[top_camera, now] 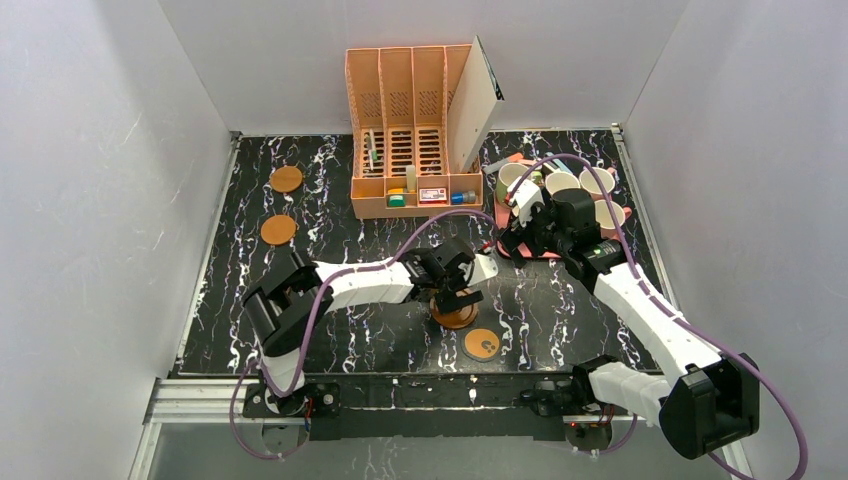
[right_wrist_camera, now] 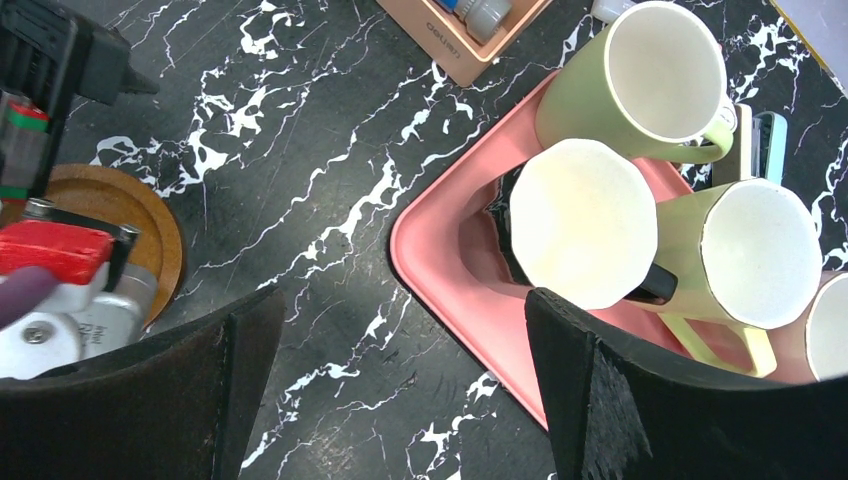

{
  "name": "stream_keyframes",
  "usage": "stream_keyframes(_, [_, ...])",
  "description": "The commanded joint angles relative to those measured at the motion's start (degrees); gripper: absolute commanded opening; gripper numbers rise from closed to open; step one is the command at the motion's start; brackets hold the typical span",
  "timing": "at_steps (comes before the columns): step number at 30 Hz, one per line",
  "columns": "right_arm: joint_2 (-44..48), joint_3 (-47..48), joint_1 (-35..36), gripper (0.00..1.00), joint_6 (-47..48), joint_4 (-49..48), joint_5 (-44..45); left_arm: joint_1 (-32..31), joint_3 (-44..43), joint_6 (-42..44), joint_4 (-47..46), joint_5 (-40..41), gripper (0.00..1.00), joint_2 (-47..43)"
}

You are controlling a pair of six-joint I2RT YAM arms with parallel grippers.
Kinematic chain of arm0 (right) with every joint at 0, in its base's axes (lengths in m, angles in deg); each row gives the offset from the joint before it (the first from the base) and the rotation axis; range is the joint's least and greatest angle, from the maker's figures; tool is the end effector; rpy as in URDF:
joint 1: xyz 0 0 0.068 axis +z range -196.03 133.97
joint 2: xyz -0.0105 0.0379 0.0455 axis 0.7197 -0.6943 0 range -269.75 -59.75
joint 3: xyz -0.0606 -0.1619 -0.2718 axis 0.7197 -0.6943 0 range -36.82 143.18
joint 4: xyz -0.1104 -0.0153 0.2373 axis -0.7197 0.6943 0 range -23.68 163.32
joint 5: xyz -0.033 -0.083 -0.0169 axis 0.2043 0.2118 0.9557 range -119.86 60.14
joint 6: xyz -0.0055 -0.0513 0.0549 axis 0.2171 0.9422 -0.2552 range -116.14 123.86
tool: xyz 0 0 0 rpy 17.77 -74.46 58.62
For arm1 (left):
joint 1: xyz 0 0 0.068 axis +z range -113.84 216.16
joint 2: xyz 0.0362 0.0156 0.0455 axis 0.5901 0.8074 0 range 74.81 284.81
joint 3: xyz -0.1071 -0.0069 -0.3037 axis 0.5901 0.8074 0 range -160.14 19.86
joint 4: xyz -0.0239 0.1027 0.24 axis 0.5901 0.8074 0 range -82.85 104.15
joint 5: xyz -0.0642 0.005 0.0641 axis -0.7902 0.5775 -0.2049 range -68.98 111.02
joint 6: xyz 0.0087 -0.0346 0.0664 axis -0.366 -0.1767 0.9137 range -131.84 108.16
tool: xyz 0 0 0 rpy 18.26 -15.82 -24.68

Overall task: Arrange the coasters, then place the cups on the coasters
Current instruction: Move the coaster to the center of the board.

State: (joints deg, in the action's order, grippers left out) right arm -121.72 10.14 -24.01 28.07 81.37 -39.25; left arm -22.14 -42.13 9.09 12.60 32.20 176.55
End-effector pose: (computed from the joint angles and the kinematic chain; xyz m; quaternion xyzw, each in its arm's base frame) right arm 0.2217 0.1009 0.3171 -0.3765 0.7780 0.0614 0.4991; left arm 0.2247 -0.3401 0.2140 0.5581 0.7325 -0.0362 0.3882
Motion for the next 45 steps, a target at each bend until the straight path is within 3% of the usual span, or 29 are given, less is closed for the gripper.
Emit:
stream_keyframes(1, [0.6,-0.6,-0.2,0.98,0.5,-1.6,-1.3,-0.3,-0.7,-1.1,0.7,-0.8,0.98,1.6])
stream_keyframes(6, [0.7,-0.6,-0.2,0.98,0.4,-1.4,-2.2,-0.2,3.1,0.7,2.9,-1.4,0.98,0.7])
stream_keyframes(10, [1.4,-0.6,-0.2,0.98,0.2,-1.3,-3.5,1.1,10.8,3.3,3.2,-1.0,0.98,-3.3])
stream_keyframes(17, [2.5,-1.2,-0.1,0.98,-0.2,-1.8,-5.9,13.9,20.3,5.9,5.8,-5.1,0.98,-13.9])
stream_keyframes(27, [2.2,-1.3,0.6,0.98,-0.4,-1.6,-6.6,21.7,32.0,9.6,8.1,-2.6,0.98,-28.5])
stream_keyframes(37, [2.2,-1.3,0.6,0.98,-0.5,-1.3,-7.4,33.2,35.1,14.9,6.8,-2.6,0.98,-33.2])
stream_keyframes(45, [2.8,-1.4,0.6,0.98,-0.5,-1.3,-7.8,39.9,33.2,16.7,5.3,-5.9,0.98,-28.9])
